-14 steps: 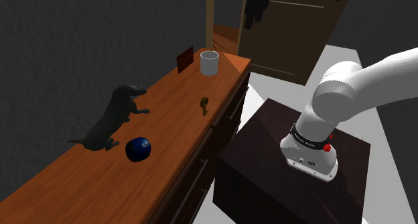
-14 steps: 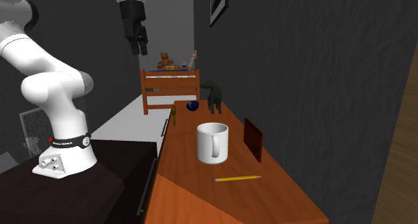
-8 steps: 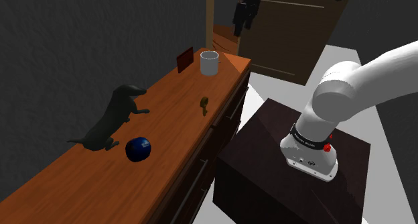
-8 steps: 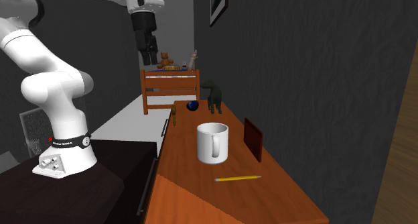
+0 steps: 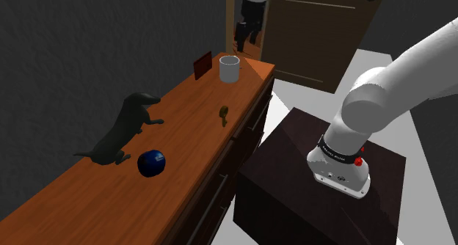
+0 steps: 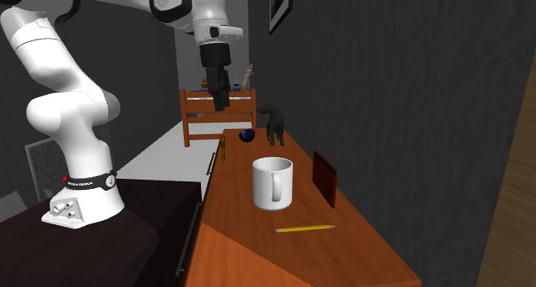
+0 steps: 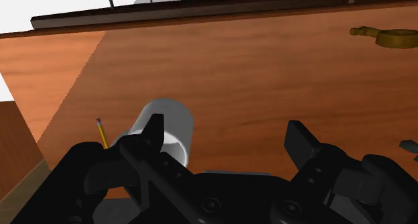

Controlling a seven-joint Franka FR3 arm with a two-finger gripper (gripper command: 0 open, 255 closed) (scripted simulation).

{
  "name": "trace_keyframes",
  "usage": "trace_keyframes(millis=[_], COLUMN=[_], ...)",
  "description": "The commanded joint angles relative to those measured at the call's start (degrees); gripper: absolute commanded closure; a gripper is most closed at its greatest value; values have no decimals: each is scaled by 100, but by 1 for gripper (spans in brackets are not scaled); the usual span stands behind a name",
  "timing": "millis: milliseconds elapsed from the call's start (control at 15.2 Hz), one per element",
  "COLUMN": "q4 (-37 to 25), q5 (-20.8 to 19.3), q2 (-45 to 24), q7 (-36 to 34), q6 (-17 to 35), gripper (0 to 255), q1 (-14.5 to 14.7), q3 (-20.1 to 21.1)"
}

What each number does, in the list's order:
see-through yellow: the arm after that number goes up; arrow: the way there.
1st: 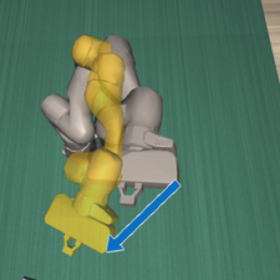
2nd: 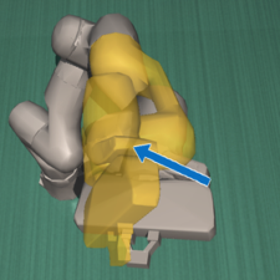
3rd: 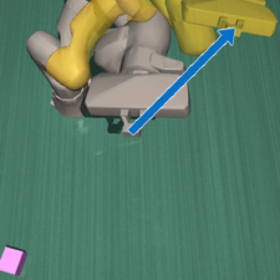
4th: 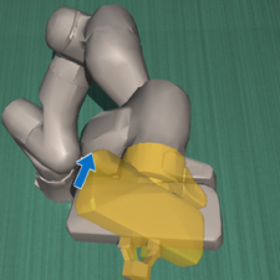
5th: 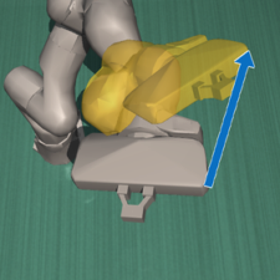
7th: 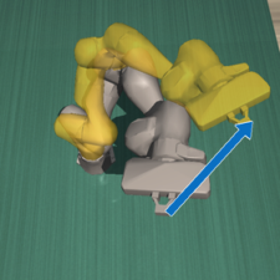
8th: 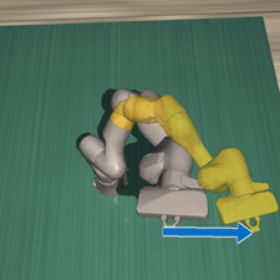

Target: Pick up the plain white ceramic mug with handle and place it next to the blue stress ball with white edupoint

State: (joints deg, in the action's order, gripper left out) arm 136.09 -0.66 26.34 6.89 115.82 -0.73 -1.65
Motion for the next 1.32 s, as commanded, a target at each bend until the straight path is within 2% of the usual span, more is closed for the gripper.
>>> trace_keyframes(millis=[0,396,792,1254], q4=[-100,-596,-1326,-1199], q5=[-7,-4,32,55], q2=[-431,-1719,-2988,-3347], q7=[-15,-66,-99,-83], q6=[345,1160,1718,2204], gripper=[0,0,0,0], q1=[-19,-61,-102,-107], q3=[-19,-68,-115,-114])
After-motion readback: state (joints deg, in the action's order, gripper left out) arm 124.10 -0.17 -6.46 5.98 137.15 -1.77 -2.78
